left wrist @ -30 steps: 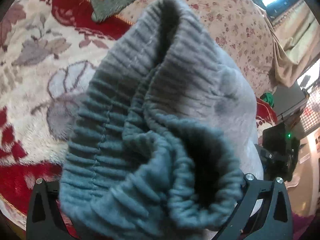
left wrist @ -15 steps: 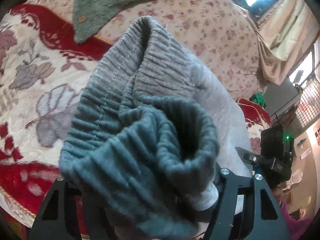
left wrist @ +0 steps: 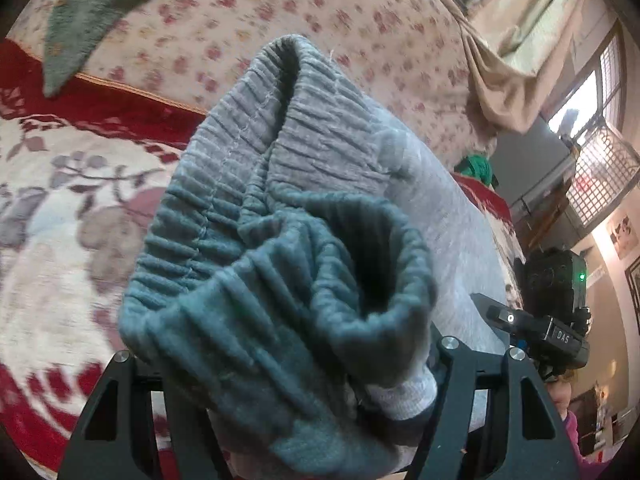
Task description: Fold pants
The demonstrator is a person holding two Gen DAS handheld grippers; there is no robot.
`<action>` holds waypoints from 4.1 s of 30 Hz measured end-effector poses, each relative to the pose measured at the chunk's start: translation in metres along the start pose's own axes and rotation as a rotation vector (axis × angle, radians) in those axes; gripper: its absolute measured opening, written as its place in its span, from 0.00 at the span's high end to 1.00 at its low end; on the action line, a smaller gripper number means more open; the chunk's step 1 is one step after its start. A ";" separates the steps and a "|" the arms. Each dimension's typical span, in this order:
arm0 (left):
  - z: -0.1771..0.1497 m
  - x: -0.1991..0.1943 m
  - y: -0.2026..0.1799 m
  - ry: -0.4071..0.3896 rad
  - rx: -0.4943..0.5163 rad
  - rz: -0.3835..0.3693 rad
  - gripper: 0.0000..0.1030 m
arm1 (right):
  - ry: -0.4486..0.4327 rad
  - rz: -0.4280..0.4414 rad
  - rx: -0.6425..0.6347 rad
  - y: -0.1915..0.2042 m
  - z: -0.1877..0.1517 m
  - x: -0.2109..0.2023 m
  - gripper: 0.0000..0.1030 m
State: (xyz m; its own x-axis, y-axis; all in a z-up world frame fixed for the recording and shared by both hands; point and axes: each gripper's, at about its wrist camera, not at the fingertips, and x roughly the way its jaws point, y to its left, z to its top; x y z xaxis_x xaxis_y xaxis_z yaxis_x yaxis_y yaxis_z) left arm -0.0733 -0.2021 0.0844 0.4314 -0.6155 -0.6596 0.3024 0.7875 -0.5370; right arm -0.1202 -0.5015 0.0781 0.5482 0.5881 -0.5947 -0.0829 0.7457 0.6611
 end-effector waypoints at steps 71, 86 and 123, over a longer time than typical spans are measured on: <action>-0.063 -0.060 -0.123 -0.323 0.344 0.430 0.09 | -0.251 -0.478 -0.265 0.077 -0.075 -0.065 0.10; -0.061 -0.057 -0.124 -0.325 0.342 0.450 0.09 | -0.263 -0.509 -0.242 0.067 -0.074 -0.071 0.09; -0.059 -0.053 -0.128 -0.321 0.362 0.448 0.09 | -0.237 -0.521 -0.226 0.061 -0.076 -0.064 0.09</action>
State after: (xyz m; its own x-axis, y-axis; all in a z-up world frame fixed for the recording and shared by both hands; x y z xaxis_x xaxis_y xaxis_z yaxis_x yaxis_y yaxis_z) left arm -0.1848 -0.2717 0.1571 0.7971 -0.2297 -0.5585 0.2775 0.9607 0.0009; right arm -0.2231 -0.4699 0.1218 0.7323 0.0623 -0.6781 0.0856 0.9795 0.1824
